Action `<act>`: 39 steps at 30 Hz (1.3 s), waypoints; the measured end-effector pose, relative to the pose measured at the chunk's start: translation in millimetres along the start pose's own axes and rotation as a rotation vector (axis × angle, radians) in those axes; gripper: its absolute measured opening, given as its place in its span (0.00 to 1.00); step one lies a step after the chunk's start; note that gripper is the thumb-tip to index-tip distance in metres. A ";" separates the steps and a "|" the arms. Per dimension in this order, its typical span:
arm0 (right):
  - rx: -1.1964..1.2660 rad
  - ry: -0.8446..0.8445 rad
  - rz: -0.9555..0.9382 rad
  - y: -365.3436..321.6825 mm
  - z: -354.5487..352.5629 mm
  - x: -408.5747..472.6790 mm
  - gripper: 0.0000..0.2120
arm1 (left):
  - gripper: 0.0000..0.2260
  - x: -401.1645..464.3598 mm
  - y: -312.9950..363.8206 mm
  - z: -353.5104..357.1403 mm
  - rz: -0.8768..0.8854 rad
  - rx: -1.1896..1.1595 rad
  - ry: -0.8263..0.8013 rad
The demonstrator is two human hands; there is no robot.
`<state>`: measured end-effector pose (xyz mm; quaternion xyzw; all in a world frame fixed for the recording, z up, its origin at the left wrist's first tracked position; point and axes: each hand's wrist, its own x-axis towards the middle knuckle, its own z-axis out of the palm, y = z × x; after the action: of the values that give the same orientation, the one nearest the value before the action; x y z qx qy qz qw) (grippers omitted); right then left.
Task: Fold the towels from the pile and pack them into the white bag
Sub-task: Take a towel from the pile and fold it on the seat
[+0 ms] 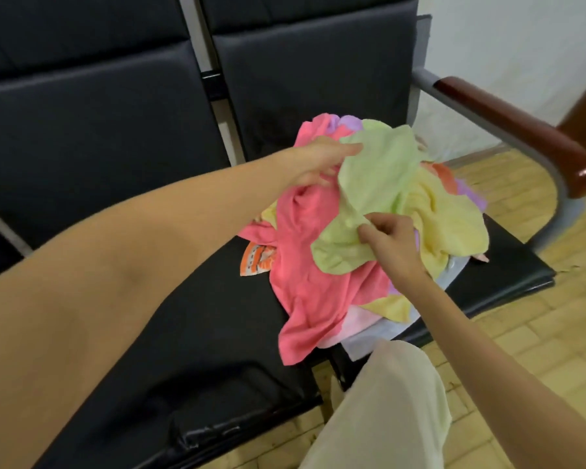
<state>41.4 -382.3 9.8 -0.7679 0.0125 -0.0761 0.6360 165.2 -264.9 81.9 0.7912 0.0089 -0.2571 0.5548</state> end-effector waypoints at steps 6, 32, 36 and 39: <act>0.008 -0.189 0.119 3.5 -10.5 -9.8 0.15 | 0.25 16.2 -1.5 14.7 0.069 -0.214 0.106; 0.104 0.600 -0.065 -58.8 40.5 -8.1 0.10 | 0.14 -141.9 -78.7 -87.6 0.023 -0.754 0.212; 0.155 0.464 -0.236 -89.7 84.3 -38.1 0.18 | 0.19 -167.1 -100.7 -110.2 0.036 -0.819 0.309; 0.168 0.349 -0.241 -93.6 123.6 -58.4 0.19 | 0.15 -188.5 -126.4 -130.2 0.042 -0.867 0.389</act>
<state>-7.2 -237.2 73.3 -0.6833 0.0239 -0.2839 0.6722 15.5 -50.3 82.9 0.5203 0.2029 -0.0655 0.8269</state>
